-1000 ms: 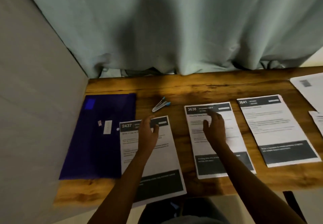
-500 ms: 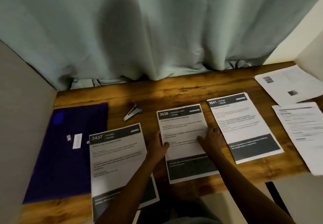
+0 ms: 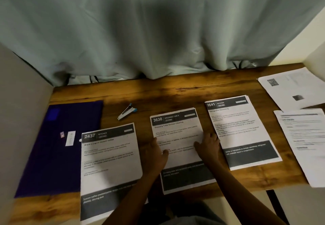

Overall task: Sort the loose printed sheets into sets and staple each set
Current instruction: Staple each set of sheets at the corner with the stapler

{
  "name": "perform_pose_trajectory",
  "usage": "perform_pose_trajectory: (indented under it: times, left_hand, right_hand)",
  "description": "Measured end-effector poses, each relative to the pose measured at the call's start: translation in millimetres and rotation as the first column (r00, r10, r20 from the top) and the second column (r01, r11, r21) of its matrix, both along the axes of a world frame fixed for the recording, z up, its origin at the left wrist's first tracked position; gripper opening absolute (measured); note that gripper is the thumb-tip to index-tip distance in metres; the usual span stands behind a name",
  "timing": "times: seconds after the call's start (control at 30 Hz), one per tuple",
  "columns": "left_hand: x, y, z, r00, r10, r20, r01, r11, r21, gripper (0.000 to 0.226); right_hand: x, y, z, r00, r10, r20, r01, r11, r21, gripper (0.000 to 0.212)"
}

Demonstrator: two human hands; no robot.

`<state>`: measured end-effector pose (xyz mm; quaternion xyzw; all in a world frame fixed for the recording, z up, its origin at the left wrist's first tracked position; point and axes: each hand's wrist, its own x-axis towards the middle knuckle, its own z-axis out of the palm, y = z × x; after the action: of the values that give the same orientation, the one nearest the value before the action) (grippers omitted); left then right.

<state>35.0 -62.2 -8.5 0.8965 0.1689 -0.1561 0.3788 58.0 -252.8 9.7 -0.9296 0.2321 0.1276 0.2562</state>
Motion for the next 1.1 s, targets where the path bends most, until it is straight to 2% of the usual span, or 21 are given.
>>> perform_pose_trajectory:
  times: [0.13, 0.3, 0.47, 0.7, 0.87, 0.93, 1.0, 1.1]
  left_hand:
    - [12.6, 2.1, 3.7, 0.995, 0.095, 0.022, -0.091, 0.988, -0.121, 0.061]
    - [27.2, 3.3, 10.6, 0.989, 0.144, -0.016, -0.144, 0.963, -0.23, 0.053]
    - [25.5, 2.2, 13.1, 0.979, 0.191, 0.067, -0.17, 0.957, -0.234, 0.05]
    - [12.5, -1.1, 11.3, 0.954, 0.235, 0.187, -0.206, 0.965, -0.165, 0.045]
    - [21.1, -2.1, 15.8, 0.932, 0.289, 0.22, -0.24, 0.945, -0.224, 0.045]
    - [28.4, 0.0, 16.9, 0.937, 0.259, 0.233, -0.21, 0.954, -0.216, 0.043]
    - [32.9, 2.6, 17.4, 0.946, 0.2, 0.256, -0.165, 0.974, -0.152, 0.034]
    - [31.1, 5.3, 16.7, 0.948, 0.128, 0.291, -0.117, 0.992, -0.056, 0.026]
  right_hand:
    - [19.9, 1.4, 4.4, 0.999, -0.016, 0.047, 0.014, 0.999, 0.046, 0.054]
    - [33.1, 2.6, 3.5, 0.997, 0.039, 0.061, -0.045, 0.995, 0.086, 0.065]
    - [32.5, 0.3, -0.2, 0.996, 0.024, 0.086, -0.034, 0.992, 0.121, 0.068]
    - [27.9, -0.4, -8.3, 0.989, -0.041, 0.141, 0.013, 0.982, 0.19, 0.064]
    - [28.1, -1.7, -9.7, 0.993, -0.048, 0.109, 0.021, 0.972, 0.234, 0.064]
    - [28.5, -1.6, -9.3, 0.994, -0.003, 0.108, -0.014, 0.988, 0.155, 0.067]
    - [32.6, 0.8, -4.6, 0.981, 0.109, 0.162, -0.113, 0.993, 0.02, 0.07]
    - [53.4, 16.4, 9.5, 0.898, 0.306, 0.315, -0.329, 0.944, 0.022, 0.066]
